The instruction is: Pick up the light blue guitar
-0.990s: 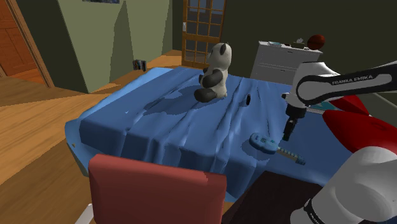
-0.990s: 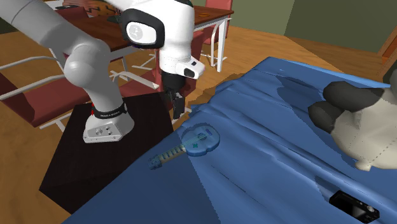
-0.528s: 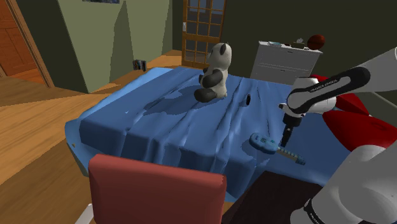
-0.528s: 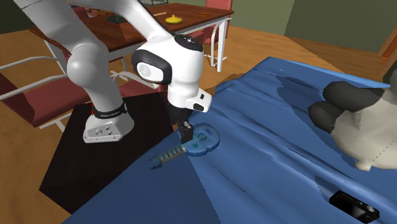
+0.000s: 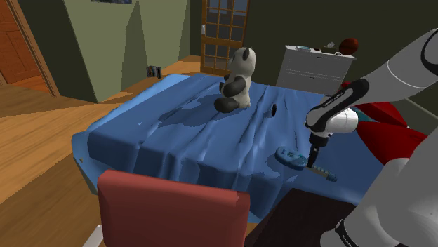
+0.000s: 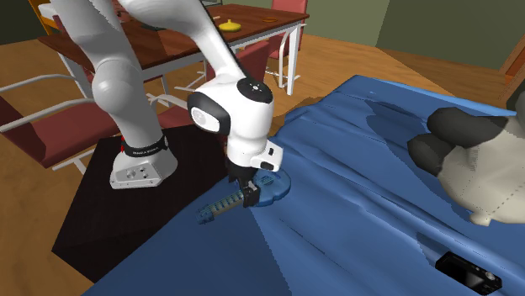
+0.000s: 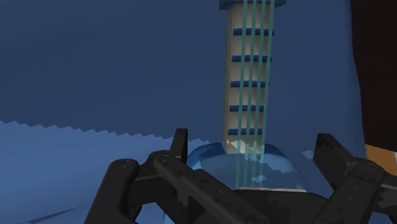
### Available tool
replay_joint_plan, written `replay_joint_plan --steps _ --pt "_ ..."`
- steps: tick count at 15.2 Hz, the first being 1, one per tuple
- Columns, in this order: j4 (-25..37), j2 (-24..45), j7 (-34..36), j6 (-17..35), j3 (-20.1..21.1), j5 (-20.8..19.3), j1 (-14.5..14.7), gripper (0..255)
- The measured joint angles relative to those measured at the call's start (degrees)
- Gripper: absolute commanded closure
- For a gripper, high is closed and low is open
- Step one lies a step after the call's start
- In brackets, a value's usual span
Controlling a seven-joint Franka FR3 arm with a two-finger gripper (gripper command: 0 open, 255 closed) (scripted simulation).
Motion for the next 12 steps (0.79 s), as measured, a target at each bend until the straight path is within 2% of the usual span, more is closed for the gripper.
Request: replay_joint_plan --steps 2,3,12 --pt "-0.2 2.7 -2.8 2.0 0.1 3.6 0.4 0" --pt "-0.2 3.3 -3.3 2.3 0.2 4.4 0.5 255" --pt "-0.2 3.6 -3.6 2.6 0.3 4.9 0.6 255"
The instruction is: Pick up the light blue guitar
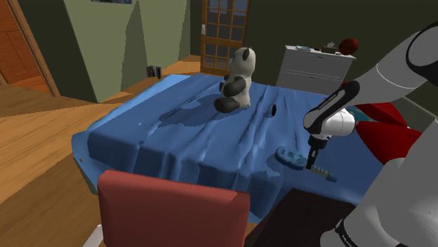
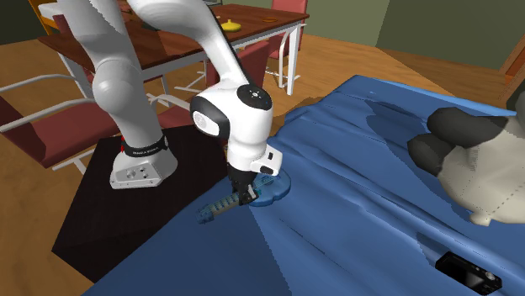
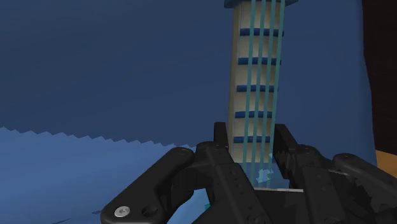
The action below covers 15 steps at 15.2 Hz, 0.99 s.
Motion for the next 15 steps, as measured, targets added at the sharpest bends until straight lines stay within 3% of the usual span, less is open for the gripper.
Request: replay_joint_plan --steps 2,10,15 --pt "-0.1 -0.7 0.7 -0.4 -0.2 -1.0 0.0 255" --pt "0.6 -11.0 9.4 -8.4 0.6 -12.9 -2.7 255" --pt "1.7 -15.8 12.1 -13.5 2.4 -16.3 -4.5 255"
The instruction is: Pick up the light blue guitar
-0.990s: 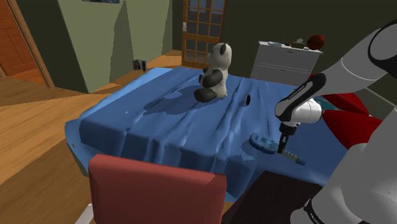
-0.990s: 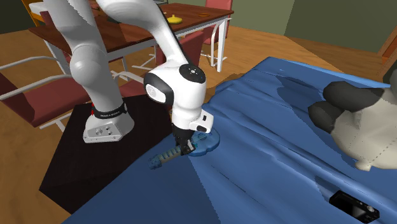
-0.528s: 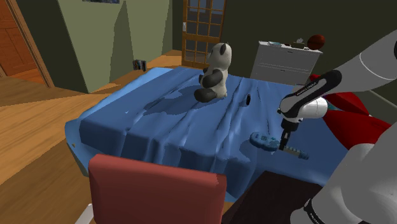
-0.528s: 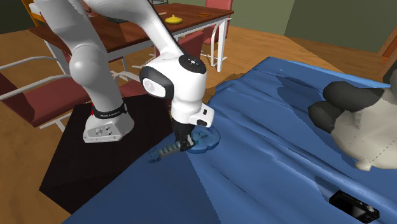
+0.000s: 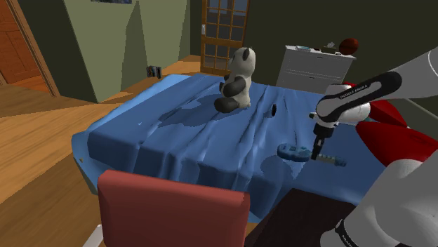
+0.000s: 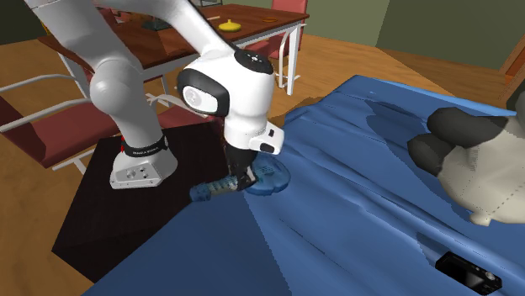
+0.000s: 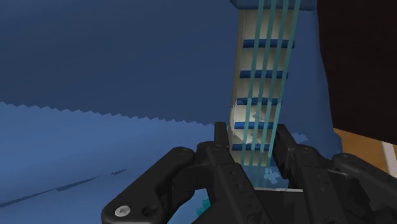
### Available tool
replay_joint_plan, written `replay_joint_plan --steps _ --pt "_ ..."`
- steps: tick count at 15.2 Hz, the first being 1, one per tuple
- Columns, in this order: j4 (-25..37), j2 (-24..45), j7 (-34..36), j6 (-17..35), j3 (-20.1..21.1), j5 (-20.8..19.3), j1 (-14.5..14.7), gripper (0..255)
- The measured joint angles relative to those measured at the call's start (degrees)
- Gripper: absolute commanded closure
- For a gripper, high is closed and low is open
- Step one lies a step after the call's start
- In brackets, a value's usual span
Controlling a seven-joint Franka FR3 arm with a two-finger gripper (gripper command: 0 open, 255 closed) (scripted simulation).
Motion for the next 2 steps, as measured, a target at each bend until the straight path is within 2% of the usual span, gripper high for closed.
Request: replay_joint_plan --steps 2 --pt "0.5 -1.7 0.9 -1.9 0.8 -0.9 -0.6 255"
